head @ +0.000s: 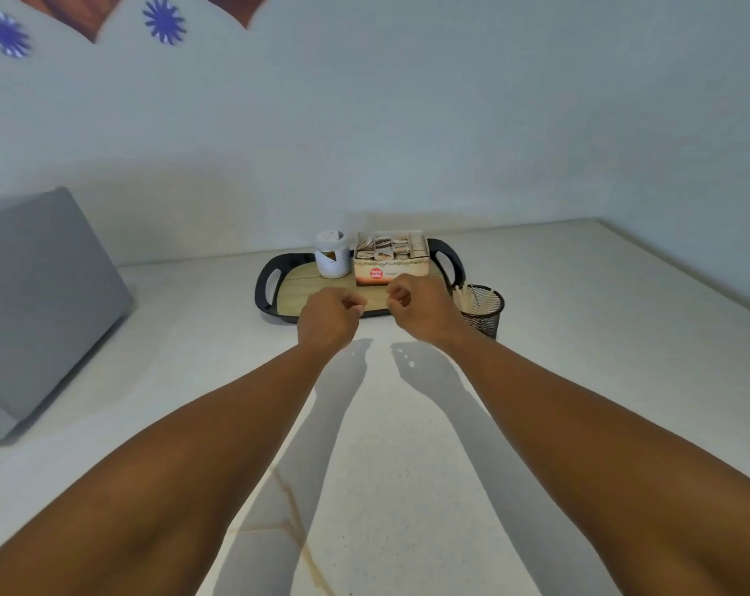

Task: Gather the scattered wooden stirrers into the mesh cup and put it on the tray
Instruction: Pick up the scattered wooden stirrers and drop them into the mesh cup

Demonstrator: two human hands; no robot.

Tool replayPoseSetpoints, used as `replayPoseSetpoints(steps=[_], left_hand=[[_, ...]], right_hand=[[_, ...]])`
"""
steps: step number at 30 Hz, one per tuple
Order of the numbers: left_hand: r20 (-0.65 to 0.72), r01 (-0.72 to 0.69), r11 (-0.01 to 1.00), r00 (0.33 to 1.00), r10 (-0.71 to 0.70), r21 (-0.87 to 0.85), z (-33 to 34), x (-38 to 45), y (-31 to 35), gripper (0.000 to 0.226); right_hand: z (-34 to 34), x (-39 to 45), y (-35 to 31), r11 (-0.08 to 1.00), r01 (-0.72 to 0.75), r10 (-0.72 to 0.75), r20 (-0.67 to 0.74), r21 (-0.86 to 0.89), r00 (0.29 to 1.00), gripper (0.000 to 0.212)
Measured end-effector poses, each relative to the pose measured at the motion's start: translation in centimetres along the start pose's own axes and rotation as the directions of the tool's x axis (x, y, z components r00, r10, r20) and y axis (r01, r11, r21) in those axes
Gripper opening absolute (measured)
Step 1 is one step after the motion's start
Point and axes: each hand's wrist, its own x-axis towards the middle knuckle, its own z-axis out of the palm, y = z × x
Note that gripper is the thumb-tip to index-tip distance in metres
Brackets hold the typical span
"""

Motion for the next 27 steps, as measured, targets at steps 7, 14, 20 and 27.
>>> replayPoseSetpoints(steps=[7, 14, 20, 27], left_hand=[[-0.027, 0.099, 0.995, 0.995, -0.098, 0.022, -2.8, -2.2, -4.2, 0.014], [-0.051, 0.181, 0.98, 0.983, -0.178, 0.08, -5.3, -4.2, -7.7, 0.014], [-0.031, 0.294, 0.949, 0.956, -0.292, 0.113, -7.3, -5.9, -11.6, 0.011], [0.012, 0.406, 0.897, 0.91, -0.415, 0.176, -10.0, -8.5, -16.1, 0.018]], right_hand=[[3.9, -1.9, -2.7, 0.998, 0.025, -0.032, 0.148, 0.049, 0.988, 0.019], [6.5, -4.0, -4.7, 0.998, -0.018, -0.002, 0.318, 0.061, 0.948, 0.02], [8.6, -5.4, -5.8, 0.994, -0.056, 0.007, 0.448, 0.097, 0.894, 0.012], [10.1, -6.8, -7.5, 0.998, -0.055, 0.02, 0.672, 0.032, 0.741, 0.029]])
